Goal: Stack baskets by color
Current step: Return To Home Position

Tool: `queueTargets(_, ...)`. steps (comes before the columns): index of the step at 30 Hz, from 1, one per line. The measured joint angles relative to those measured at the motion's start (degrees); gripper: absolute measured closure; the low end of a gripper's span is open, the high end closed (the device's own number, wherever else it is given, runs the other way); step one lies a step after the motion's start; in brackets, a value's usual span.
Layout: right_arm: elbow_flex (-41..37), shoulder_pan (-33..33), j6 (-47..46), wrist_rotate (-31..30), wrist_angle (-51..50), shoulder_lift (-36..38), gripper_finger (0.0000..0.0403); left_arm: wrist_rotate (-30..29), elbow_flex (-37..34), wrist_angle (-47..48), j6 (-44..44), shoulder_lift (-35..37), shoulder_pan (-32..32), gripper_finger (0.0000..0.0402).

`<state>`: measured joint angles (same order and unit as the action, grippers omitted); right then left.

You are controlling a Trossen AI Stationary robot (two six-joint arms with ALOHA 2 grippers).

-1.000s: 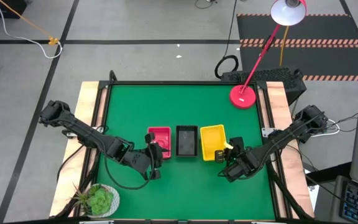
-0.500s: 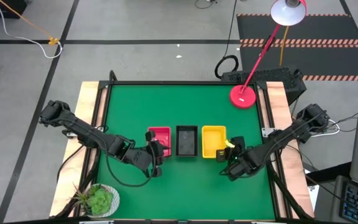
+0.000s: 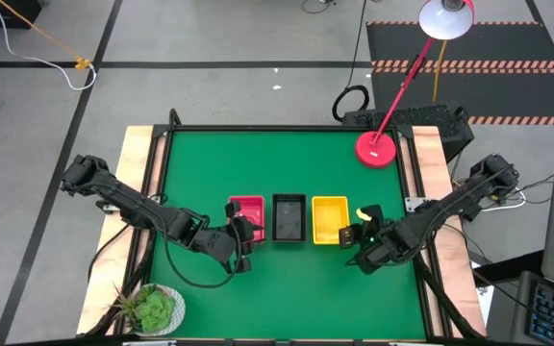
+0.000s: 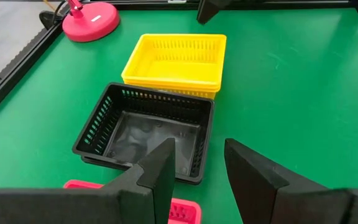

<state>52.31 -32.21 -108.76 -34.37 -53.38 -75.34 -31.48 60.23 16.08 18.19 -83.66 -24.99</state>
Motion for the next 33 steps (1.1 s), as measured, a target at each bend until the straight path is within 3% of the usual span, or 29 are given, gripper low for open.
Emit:
queueTargets(9,0.0,0.6,20.4,-1.2,1.9,8.2,0.0324,0.0,0.0,-1.1,-0.4,0.0,1.2,0.0261)
queueTargets(17,0.0,1.4,41.8,-4.8,11.6,9.2,0.0324,2.0,0.0,-3.8,-0.5,-0.5,10.2,0.0261)
queueTargets(24,0.0,5.6,59.8,-4.8,19.0,9.2,0.0324,6.4,1.3,-6.1,-4.3,-6.5,17.0,0.0261)
queueTargets(33,0.0,10.1,79.1,-4.6,20.5,9.2,0.0324,7.2,6.7,-2.3,-7.6,-16.1,22.6,0.0261)
